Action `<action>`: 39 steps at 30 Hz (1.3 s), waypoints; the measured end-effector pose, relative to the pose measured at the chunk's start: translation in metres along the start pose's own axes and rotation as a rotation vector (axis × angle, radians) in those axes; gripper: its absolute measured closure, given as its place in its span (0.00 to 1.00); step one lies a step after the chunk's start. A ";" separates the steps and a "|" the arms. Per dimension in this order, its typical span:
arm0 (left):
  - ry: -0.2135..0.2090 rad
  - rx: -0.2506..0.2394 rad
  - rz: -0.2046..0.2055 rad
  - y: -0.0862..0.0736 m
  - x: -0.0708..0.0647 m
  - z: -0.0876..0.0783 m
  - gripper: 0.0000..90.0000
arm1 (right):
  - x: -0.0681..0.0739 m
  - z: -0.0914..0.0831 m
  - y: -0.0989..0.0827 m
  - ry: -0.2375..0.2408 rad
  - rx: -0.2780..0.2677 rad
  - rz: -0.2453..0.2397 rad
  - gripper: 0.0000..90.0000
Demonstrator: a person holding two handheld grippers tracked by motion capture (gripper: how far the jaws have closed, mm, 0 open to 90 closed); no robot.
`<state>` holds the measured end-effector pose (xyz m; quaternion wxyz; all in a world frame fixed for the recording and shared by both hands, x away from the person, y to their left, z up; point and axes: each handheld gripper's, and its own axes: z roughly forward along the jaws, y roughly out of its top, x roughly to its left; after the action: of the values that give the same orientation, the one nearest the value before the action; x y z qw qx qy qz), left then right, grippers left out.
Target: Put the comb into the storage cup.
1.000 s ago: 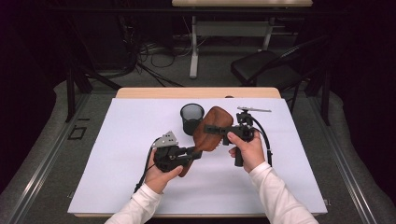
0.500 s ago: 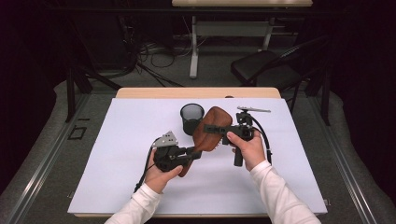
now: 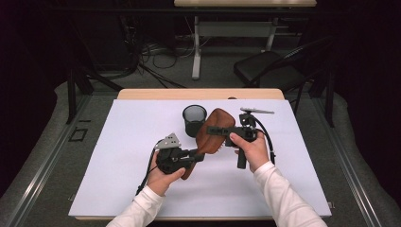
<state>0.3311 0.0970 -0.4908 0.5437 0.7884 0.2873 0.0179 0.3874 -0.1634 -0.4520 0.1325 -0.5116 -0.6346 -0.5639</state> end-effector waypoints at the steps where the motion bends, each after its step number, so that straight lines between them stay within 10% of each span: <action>1: 0.001 0.000 0.000 0.000 0.000 0.000 0.81 | 0.000 0.000 0.000 -0.001 0.003 0.004 0.50; 39: 0.016 -0.002 -0.007 0.000 0.001 0.000 0.80 | 0.003 0.002 0.003 -0.017 0.022 0.045 0.52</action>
<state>0.3316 0.0972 -0.4914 0.5423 0.7866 0.2944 0.0226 0.3896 -0.1608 -0.4483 0.1454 -0.5290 -0.6301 -0.5495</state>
